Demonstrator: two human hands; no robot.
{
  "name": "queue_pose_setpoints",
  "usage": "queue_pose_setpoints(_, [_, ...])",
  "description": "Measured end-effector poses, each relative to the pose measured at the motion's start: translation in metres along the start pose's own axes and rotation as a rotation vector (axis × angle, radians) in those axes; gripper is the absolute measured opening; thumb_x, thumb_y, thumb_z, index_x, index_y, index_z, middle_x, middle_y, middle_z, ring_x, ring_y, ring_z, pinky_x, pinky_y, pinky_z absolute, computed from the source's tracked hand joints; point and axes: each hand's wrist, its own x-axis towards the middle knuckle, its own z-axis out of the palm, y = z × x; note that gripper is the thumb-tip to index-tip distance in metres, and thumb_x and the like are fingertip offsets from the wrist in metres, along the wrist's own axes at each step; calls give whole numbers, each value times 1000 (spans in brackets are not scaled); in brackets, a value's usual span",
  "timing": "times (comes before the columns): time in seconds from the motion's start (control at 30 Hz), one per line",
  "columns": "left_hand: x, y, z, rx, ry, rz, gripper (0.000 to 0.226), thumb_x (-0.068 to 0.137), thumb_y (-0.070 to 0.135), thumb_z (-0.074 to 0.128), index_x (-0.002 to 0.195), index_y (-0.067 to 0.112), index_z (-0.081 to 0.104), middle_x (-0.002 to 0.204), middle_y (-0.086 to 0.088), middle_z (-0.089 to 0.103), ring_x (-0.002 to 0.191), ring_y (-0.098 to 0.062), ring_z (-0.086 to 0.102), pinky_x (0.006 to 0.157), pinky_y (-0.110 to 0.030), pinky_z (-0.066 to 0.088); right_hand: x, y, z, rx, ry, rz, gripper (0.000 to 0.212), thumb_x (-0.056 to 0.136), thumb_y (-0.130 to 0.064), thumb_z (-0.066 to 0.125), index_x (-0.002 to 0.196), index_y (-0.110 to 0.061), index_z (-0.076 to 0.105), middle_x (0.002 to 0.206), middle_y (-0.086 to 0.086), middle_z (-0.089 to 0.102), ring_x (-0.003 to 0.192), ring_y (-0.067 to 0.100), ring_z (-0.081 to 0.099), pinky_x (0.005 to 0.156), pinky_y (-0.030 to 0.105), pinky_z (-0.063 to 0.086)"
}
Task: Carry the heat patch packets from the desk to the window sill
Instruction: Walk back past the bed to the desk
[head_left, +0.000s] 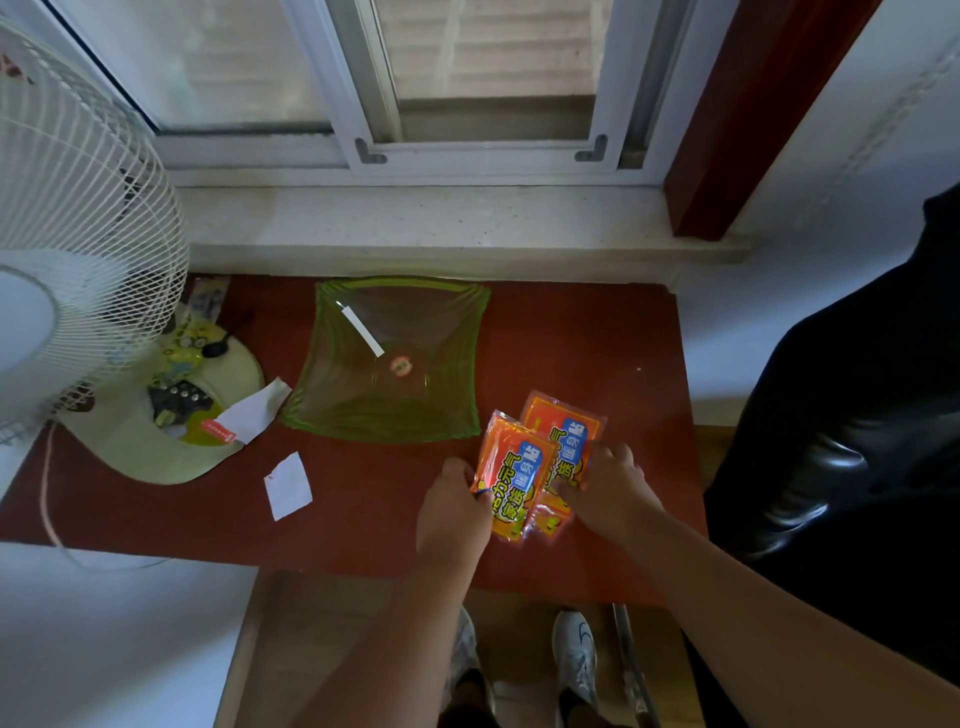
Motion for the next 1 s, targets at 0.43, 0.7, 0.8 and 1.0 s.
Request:
queue_pose_setpoints(0.43, [-39, -21, -24, -319, -186, -121, 21, 94, 4, 52, 105, 21, 58, 103, 2, 69, 69, -15, 78, 68, -40, 65, 21, -4, 14, 151, 131, 139, 78, 75, -58, 84, 135, -14, 60, 138, 12, 53, 139, 33, 39, 117, 42, 33])
queue_pose_setpoints(0.7, [-38, -11, -15, -66, -191, -45, 14, 89, 34, 64, 102, 29, 64, 91, 7, 70, 76, -10, 64, 64, -27, 44, 19, 6, 17, 401, 116, 147, 47, 68, -43, 76, 108, -19, 78, 110, 10, 76, 102, 31, 71, 92, 41, 58])
queue_pose_setpoints(0.8, [-43, -14, -14, -50, -174, -42, 12, 91, 28, 64, 101, 23, 65, 91, 4, 70, 81, -15, 66, 68, -28, 46, 6, 18, 18, 486, 133, 125, 13, 84, -24, 76, 94, -17, 71, 91, 5, 75, 90, 29, 70, 81, 37, 57])
queue_pose_setpoints(1.0, [-65, -17, -29, -20, -141, -6, 21, 87, 17, 61, 104, 25, 51, 89, 1, 71, 86, -26, 71, 73, -39, 54, -4, 57, 16, 409, 100, 133, 24, 82, -22, 60, 101, -15, 72, 88, 10, 75, 83, 37, 73, 77, 49, 63])
